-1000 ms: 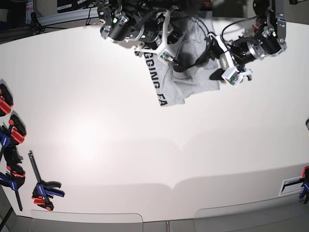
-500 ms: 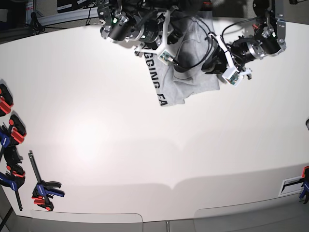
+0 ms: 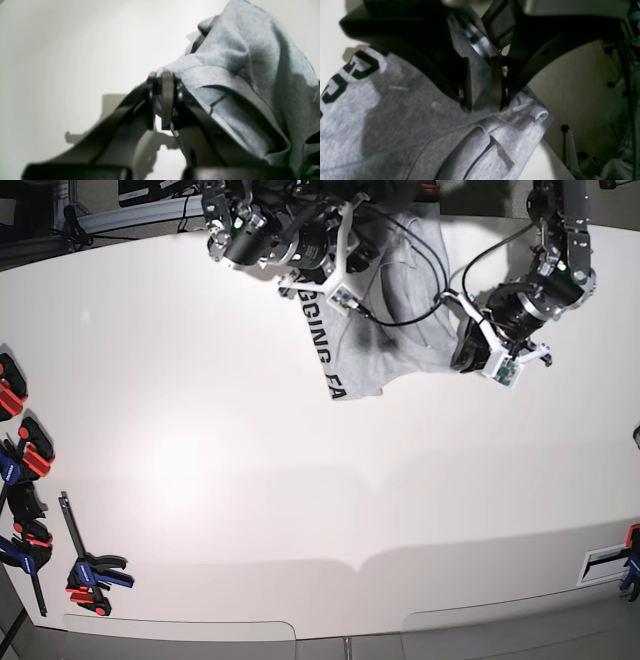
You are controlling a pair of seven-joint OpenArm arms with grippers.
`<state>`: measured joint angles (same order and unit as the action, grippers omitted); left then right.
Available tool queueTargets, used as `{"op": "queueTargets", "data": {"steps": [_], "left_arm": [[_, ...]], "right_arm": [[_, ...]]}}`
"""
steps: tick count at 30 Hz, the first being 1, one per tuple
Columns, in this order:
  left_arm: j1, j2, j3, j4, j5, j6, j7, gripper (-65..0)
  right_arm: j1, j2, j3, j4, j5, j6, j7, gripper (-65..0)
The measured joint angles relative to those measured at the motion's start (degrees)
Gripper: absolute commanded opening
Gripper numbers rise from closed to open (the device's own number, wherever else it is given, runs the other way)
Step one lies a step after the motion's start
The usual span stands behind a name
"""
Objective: Fold the T-shirt properly
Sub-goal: 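Grasp the folded grey shirt bundle with the right gripper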
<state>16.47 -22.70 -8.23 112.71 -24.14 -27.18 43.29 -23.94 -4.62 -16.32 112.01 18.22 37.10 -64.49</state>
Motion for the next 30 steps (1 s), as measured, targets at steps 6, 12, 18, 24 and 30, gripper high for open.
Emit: {"op": "queueTargets", "data": {"steps": [6, 12, 18, 24, 30], "left_arm": [[0.0, 0.0, 0.0, -1.4, 0.7, 0.0, -2.8, -65.0], [-0.5, 0.0, 0.0, -5.7, 3.2, 4.9, -3.1, -65.0], [-1.7, 0.2, 0.2, -8.3, 1.9, 5.2, -3.1, -54.9], [-2.6, 0.2, 0.2, -8.2, 1.9, 5.6, -4.3, -32.8], [-2.9, 0.3, -6.3, -3.8, 0.4, 7.3, -7.3, -34.5]], "right_arm": [[0.0, 0.0, 0.0, 0.0, 0.0, 0.0, 0.2, -53.8], [0.0, 0.0, -0.1, 0.0, 0.0, 0.0, 0.1, -53.8], [0.0, -0.1, -0.1, -0.1, 0.0, 0.0, 0.2, -53.8], [0.6, -0.1, -0.1, -0.1, 0.0, 0.0, 2.1, -53.8], [9.0, -0.2, -0.4, -0.2, 3.7, 0.1, 1.7, -53.8]]}}
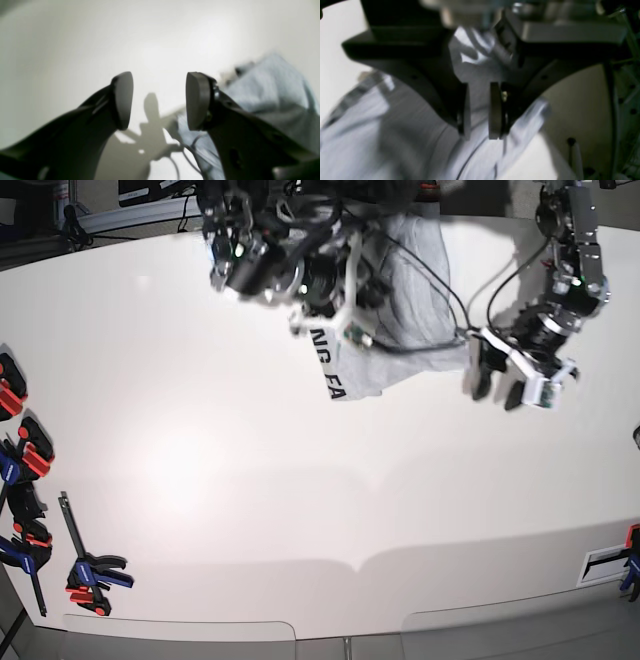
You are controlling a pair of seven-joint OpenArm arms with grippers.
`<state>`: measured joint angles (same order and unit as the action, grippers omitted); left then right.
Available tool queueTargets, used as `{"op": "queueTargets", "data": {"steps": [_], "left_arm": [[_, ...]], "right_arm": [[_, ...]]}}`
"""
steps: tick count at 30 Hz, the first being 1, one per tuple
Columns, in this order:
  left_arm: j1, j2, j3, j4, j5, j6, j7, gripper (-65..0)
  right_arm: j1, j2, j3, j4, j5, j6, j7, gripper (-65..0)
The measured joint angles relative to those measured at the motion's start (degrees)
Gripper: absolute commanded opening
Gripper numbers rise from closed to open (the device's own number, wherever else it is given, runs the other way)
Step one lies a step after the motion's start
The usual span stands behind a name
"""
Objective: Fold the T-shirt properly
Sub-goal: 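Grasp the folded grey shirt bundle with the right gripper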
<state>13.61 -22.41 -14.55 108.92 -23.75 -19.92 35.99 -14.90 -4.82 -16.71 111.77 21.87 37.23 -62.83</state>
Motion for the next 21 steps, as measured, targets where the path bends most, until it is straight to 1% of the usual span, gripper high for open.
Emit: {"op": "queueTargets", "data": {"steps": [1, 3, 4, 5, 6, 7, 10, 14, 18, 20, 21], "left_arm": [[0.0, 0.0, -1.3, 0.5, 0.0, 0.0, 0.0, -34.5], [0.0, -0.2, -3.4, 0.6, -0.1, -0.2, 0.1, -34.5], [0.2, -0.3, -4.2, 0.6, -0.5, -0.2, 0.2, -34.5], [0.2, -0.4, -4.9, 0.6, -0.5, -0.2, 0.5, -34.5], [0.2, -0.7, -5.4, 0.6, -0.5, -0.2, 0.7, -34.5], [0.4, -1.3, -5.7, 0.6, -0.4, -0.2, 1.4, -34.5], [1.8, -1.9, -6.1, 0.6, 0.0, -0.2, 1.9, -34.5], [3.5, -1.8, -6.1, 0.3, 1.1, -0.2, 2.6, -34.5], [4.9, -2.2, -6.5, 0.3, 1.7, 0.5, 2.4, -34.5], [5.6, -2.2, -6.5, 0.3, 1.7, 0.4, 2.0, -34.5], [5.8, -2.1, -6.4, 0.3, 1.5, 0.4, 2.0, -34.5]], "right_arm": [[1.5, 0.0, -0.1, 0.0, 0.4, 0.3, 0.0, -53.8], [4.4, 0.0, -0.1, 0.0, 1.8, 3.2, -0.5, -54.1], [5.5, 0.0, -0.5, 0.0, 3.1, 3.1, -1.4, -58.1], [6.5, 0.1, -1.2, 0.0, 3.6, 3.1, -2.0, -64.3], [7.7, 0.3, -2.4, 0.0, 3.8, 3.1, -3.0, -65.0], [8.8, 1.1, -4.3, 0.0, 3.6, 3.1, -3.0, -65.0], [13.0, 5.3, -11.5, -0.9, 3.4, 3.0, -2.9, -65.0], [19.6, 9.9, -19.7, -9.1, 0.5, 2.7, -1.9, -65.0], [27.1, 12.3, -26.9, -20.3, 0.6, 2.5, -3.6, -65.0], [30.7, 12.1, -29.5, -24.5, 1.3, 2.5, -3.6, -65.0], [32.4, 11.8, -30.5, -26.2, 2.8, 2.5, -3.5, -65.0]]}}
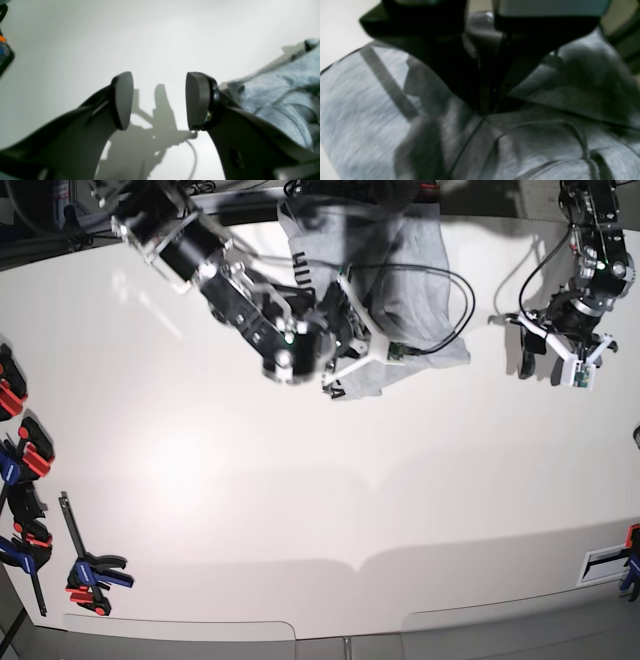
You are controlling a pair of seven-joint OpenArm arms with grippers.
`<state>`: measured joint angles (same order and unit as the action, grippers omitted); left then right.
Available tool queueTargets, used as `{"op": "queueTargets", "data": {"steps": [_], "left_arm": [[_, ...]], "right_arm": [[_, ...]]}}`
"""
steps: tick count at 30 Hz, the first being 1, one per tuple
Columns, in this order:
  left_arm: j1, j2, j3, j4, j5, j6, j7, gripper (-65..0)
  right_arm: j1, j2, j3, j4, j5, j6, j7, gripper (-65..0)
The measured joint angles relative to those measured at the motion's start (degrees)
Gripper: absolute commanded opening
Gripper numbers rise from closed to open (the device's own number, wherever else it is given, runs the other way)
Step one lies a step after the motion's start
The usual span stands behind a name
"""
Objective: Fold the T-shirt properly
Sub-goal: 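Grasp the folded grey shirt bundle with the right gripper, then carry the folded shirt with the right gripper to the table corner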
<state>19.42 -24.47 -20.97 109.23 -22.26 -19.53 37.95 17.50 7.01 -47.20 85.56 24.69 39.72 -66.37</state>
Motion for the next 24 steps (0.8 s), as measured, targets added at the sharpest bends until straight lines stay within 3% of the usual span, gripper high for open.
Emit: {"op": "queueTargets", "data": {"steps": [6, 11, 14, 17, 24], "left_arm": [[0.2, 0.0, 0.0, 0.0, 0.1, 1.0, 0.2, -34.5], [0.2, 0.0, 0.0, 0.0, 0.1, 1.0, 0.2, -34.5], [0.2, 0.2, 0.0, 0.0, 0.3, 1.0, 0.2, -34.5], [0.3, 0.7, 0.0, 0.0, 1.2, 1.1, 0.0, -34.5], [0.2, 0.6, 0.0, 0.0, 1.2, 1.1, -0.2, -34.5]], "right_arm": [[5.6, -1.7, -4.3, -13.3, 7.0, 0.5, 3.0, -65.0], [4.6, -0.5, -2.1, -20.4, 9.6, 1.5, 7.3, -65.0], [2.5, 0.5, 4.1, -20.6, 6.9, 2.2, 8.6, -65.0], [-0.4, 1.5, 12.8, -20.6, 7.4, 0.0, 10.5, -65.0], [-3.6, 6.5, 38.9, -20.7, 2.1, -3.8, 8.2, -65.0]]}}
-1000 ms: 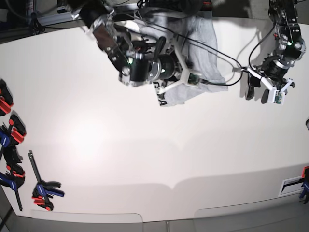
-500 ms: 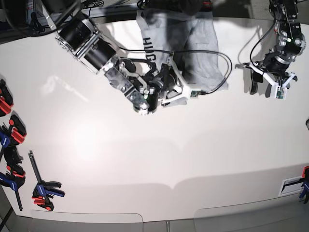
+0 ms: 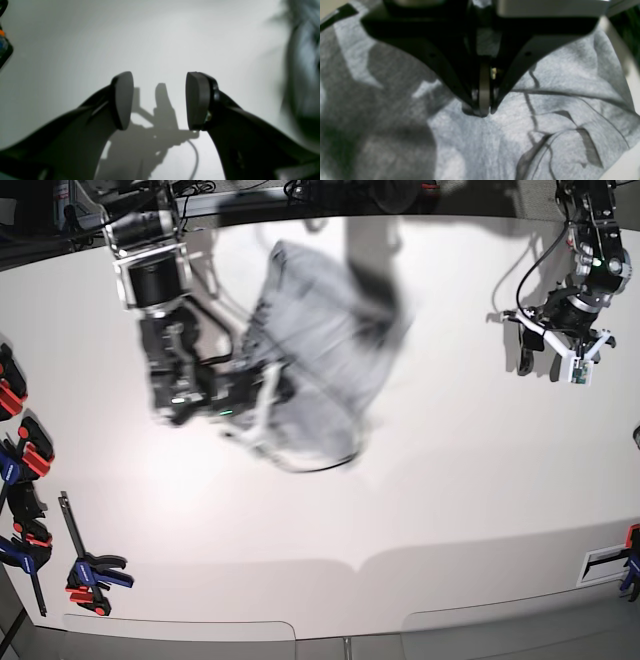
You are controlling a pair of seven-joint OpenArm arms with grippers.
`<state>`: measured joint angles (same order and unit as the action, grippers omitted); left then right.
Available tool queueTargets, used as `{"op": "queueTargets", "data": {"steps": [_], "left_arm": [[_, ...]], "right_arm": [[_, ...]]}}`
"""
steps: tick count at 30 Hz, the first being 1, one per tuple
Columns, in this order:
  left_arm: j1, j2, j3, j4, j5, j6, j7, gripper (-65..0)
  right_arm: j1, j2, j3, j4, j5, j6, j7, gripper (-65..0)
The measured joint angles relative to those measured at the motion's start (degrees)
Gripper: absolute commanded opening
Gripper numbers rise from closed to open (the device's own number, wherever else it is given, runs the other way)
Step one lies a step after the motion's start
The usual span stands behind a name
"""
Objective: Fold the T-shirt properly
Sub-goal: 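Carry the folded shirt with the right gripper to the table corner, then release the shirt and lift the right gripper away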
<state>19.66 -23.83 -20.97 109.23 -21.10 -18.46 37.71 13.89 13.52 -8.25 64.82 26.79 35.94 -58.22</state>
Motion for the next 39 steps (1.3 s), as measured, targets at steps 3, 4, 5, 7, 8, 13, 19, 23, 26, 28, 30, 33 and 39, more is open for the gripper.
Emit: {"op": "queueTargets", "data": {"steps": [3, 4, 5, 7, 8, 13, 19, 23, 26, 28, 30, 33, 39], "left_arm": [[0.0, 0.0, 0.0, 0.0, 0.0, 0.0, 0.0, -34.5], [0.0, 0.0, 0.0, 0.0, 0.0, 0.0, 0.0, -34.5], [0.0, 0.0, 0.0, 0.0, 0.0, 0.0, 0.0, -34.5], [0.0, 0.0, 0.0, 0.0, 0.0, 0.0, 0.0, -34.5], [0.0, 0.0, 0.0, 0.0, 0.0, 0.0, 0.0, -34.5], [0.0, 0.0, 0.0, 0.0, 0.0, 0.0, 0.0, -34.5], [0.0, 0.0, 0.0, 0.0, 0.0, 0.0, 0.0, -34.5], [0.0, 0.0, 0.0, 0.0, 0.0, 0.0, 0.0, -34.5], [-0.3, 0.0, 0.0, 0.0, 0.0, 0.0, 0.0, -34.5], [-0.5, 0.0, 0.0, 0.0, 0.0, 0.0, 0.0, -34.5], [-0.9, 0.0, 0.0, 0.0, -0.1, 0.0, 0.0, -34.5], [-1.2, 0.0, 0.0, 0.0, -1.1, 0.0, -0.1, -34.5], [-1.2, 0.0, 0.0, 0.0, -1.5, 2.0, 0.0, -34.5]], "right_arm": [[-1.5, -0.2, 9.8, -0.1, -0.3, -0.7, -0.1, -65.0], [-2.0, -0.5, 12.9, -0.1, -0.1, -1.1, -0.1, -65.0], [-2.4, -1.0, 15.8, -0.1, 0.1, -1.3, -0.3, -65.0], [-3.2, -1.4, 21.7, -0.2, 0.1, -1.7, -1.1, -65.0], [-3.4, -1.3, 24.9, -0.3, 0.0, -2.0, -1.5, -65.0], [-4.2, 0.9, 41.0, -0.3, -5.8, -3.2, -1.5, -65.0], [-6.6, 6.5, 51.3, -0.7, -7.0, -5.4, -1.9, -65.0], [-9.6, 10.2, 54.6, -0.7, -7.3, -6.3, -2.2, -65.0], [-11.5, 11.2, 55.4, -0.7, -7.2, -6.3, -1.0, -65.0], [-11.8, 11.1, 55.5, -0.6, -7.3, -6.3, -0.5, -65.0], [-11.8, 10.7, 55.5, -0.6, -7.0, -6.4, -0.2, -65.0], [-12.0, 10.3, 55.5, -0.6, -4.0, -6.6, 1.1, -65.0], [-12.7, 13.4, 55.4, 2.4, 0.9, -6.7, -2.8, -65.0]]}}
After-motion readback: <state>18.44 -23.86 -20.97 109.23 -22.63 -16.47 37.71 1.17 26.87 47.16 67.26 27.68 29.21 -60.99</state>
